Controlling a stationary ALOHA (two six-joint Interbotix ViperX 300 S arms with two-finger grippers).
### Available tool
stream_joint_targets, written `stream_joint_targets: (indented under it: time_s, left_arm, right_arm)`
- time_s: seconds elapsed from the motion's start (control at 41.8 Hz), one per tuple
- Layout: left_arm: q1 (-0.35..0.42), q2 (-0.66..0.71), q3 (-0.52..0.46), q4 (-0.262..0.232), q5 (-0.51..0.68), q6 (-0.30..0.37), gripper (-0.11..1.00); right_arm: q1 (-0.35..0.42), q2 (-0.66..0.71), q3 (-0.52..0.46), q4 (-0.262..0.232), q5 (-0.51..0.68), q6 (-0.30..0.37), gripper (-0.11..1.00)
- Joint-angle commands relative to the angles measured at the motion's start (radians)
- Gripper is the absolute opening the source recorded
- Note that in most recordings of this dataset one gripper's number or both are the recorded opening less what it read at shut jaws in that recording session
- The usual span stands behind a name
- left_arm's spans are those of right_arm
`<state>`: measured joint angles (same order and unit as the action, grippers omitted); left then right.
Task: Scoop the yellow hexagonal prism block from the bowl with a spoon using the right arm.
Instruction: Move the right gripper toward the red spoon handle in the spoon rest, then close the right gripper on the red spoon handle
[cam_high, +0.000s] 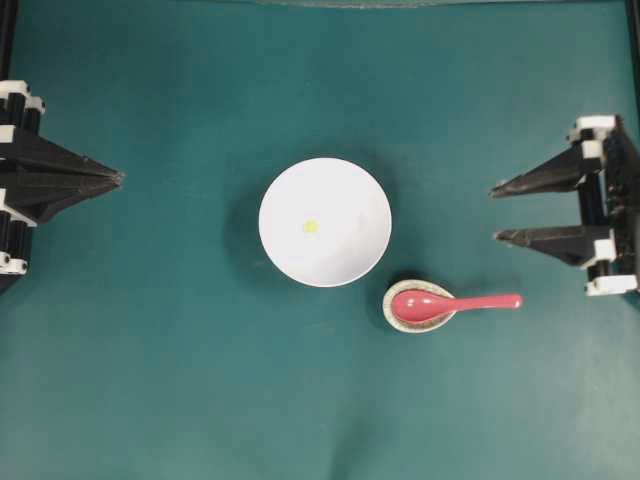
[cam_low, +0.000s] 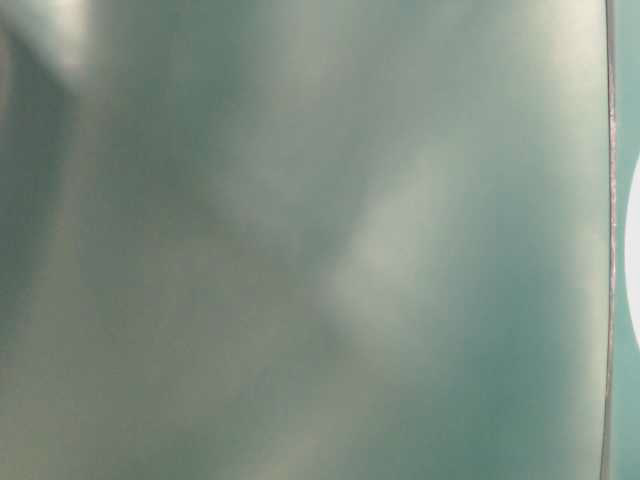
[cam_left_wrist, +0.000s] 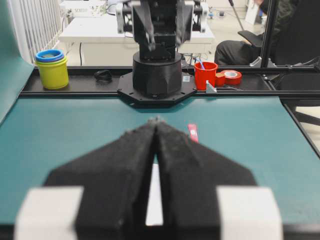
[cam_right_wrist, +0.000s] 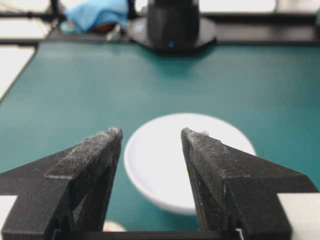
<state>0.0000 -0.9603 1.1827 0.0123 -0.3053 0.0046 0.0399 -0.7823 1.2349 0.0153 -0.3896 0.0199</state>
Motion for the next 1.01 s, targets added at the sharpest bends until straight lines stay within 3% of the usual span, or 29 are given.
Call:
stream_joint_targets:
  time_s: [0.0, 0.359, 0.622, 0.838, 0.981]
  left_arm:
    - [0.002, 0.009, -0.021, 0.003, -0.011, 0.002, 0.0]
    - [0.002, 0.009, -0.018, 0.003, -0.011, 0.002, 0.0]
    - [0.002, 0.012, -0.017, 0.003, -0.003, 0.002, 0.0]
    - [0.002, 0.058, -0.014, 0.003, -0.009, 0.002, 0.0]
    - [0.002, 0.089, -0.02, 0.003, -0.017, 0.003, 0.0]
  right_arm:
    - [0.011, 0.04, 0.012, 0.015, -0.071, 0.003, 0.57]
    - [0.083, 0.258, 0.12, 0.109, -0.357, 0.003, 0.57]
    - [0.236, 0.466, 0.169, 0.272, -0.617, 0.003, 0.57]
    - [0.362, 0.664, 0.141, 0.408, -0.75, 0.005, 0.57]
    - [0.414, 0.764, 0.123, 0.462, -0.802, 0.018, 0.57]
